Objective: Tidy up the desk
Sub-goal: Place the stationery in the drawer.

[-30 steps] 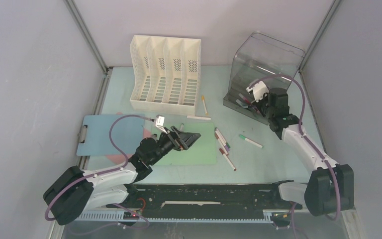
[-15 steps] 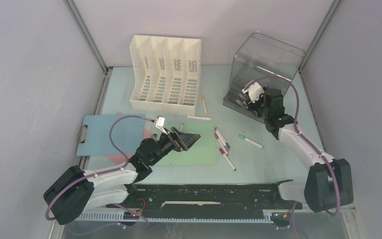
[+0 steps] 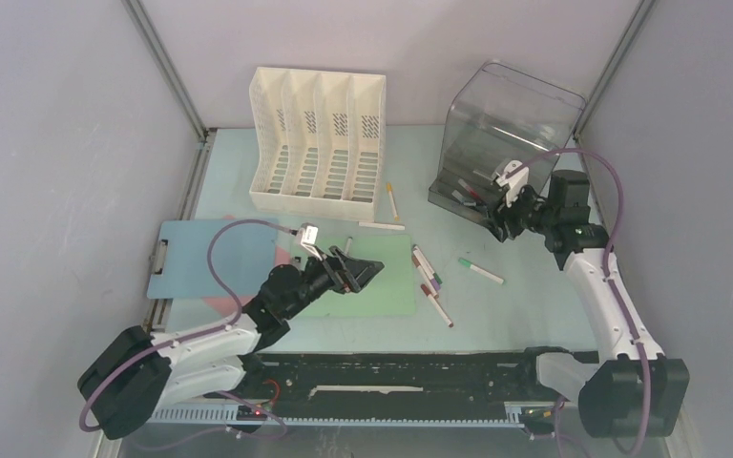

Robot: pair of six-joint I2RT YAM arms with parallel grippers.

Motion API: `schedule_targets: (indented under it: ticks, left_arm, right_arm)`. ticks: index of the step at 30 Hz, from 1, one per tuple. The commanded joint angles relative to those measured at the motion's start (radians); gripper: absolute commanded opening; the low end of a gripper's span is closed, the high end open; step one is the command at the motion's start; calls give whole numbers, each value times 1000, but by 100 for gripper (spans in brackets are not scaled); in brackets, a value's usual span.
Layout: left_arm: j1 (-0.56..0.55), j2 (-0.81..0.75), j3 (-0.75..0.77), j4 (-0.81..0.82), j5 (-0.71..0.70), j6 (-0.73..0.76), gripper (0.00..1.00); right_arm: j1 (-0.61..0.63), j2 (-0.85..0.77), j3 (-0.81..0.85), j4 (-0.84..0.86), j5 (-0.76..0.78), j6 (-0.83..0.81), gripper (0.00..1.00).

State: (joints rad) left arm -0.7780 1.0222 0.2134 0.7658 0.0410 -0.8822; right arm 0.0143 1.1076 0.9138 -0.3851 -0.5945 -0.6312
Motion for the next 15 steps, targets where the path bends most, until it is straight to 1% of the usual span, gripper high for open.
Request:
schedule_targets:
  ticks: [1,8,11,15]
  left_arm:
    - [4,-66,52,-104,4,90,100]
    - [3,-145,86,-271,-38,163,100]
    - [3,-175,109,-385,-94,202,100]
    - [3,-218,132,-494,-147,245,100]
  right_arm:
    - [-6,-29,34,-64,-199,23,65]
    - [-6,-27,33,-69,-216,26,65]
    - [-32,-25,34,-71,-218,27,65]
    - [-33,-19,33,-73,-219,27,66]
